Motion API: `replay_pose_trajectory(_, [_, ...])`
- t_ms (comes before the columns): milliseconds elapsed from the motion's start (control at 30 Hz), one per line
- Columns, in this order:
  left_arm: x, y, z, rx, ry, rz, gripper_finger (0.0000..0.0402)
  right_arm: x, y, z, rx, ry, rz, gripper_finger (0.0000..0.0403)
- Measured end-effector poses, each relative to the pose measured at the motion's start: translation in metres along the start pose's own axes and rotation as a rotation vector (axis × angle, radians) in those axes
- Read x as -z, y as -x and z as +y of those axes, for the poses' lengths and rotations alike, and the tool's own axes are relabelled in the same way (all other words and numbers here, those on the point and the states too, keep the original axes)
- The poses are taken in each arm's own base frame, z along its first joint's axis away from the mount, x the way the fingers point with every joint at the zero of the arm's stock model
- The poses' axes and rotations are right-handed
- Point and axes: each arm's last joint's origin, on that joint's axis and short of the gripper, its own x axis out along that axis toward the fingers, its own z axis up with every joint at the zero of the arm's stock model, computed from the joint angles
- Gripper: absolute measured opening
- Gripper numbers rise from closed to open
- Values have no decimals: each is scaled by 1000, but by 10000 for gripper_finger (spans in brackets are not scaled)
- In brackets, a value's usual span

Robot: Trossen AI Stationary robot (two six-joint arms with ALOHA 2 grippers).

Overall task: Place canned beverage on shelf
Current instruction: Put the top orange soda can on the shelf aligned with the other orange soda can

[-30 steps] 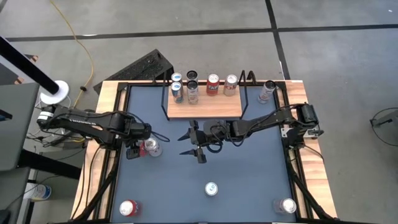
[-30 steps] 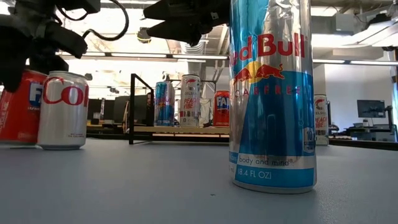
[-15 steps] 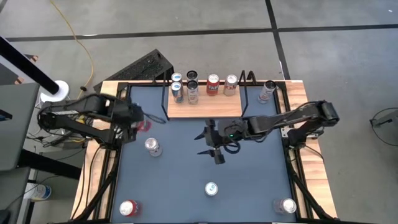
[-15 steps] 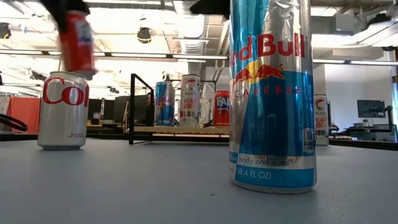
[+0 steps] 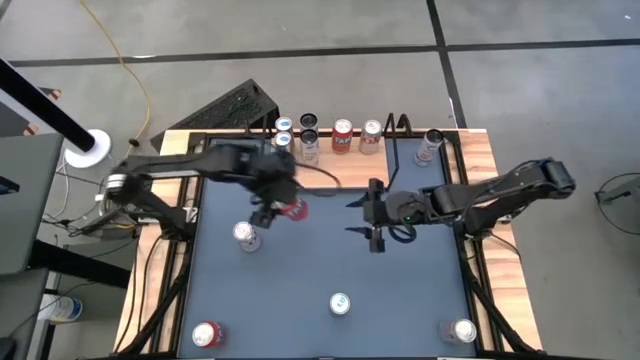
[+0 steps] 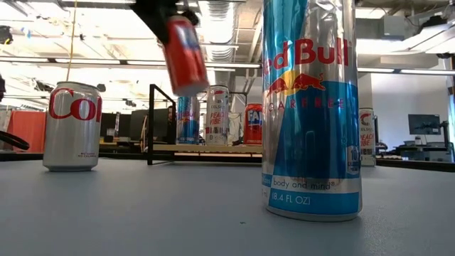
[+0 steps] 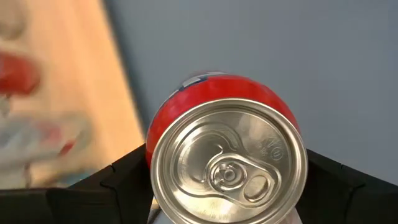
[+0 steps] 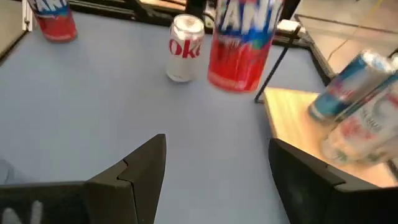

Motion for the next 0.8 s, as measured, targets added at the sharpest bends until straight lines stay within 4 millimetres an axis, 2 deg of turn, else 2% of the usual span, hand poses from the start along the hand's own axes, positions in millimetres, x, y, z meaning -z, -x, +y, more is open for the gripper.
replay_pose_trajectory(167, [-17,-61,6,109,-35,1,282,32,-1,2,-6,-74,-47,270])
replay_pose_trajectory(333, [-16,-99,4,161,-41,88,283,52,-5,4,-13,-105,-45,270])
replay_pose_trajectory(433, [-16,-111,3,173,-20,118,284,56,-6,4,-14,-102,-34,270])
replay_pose_trajectory(600, [-16,-121,-3,197,18,155,288,55,-7,4,-14,-95,-48,270])
replay_pose_trajectory(800, [-13,-123,-3,199,71,188,330,50,-7,4,-17,-84,-97,270])
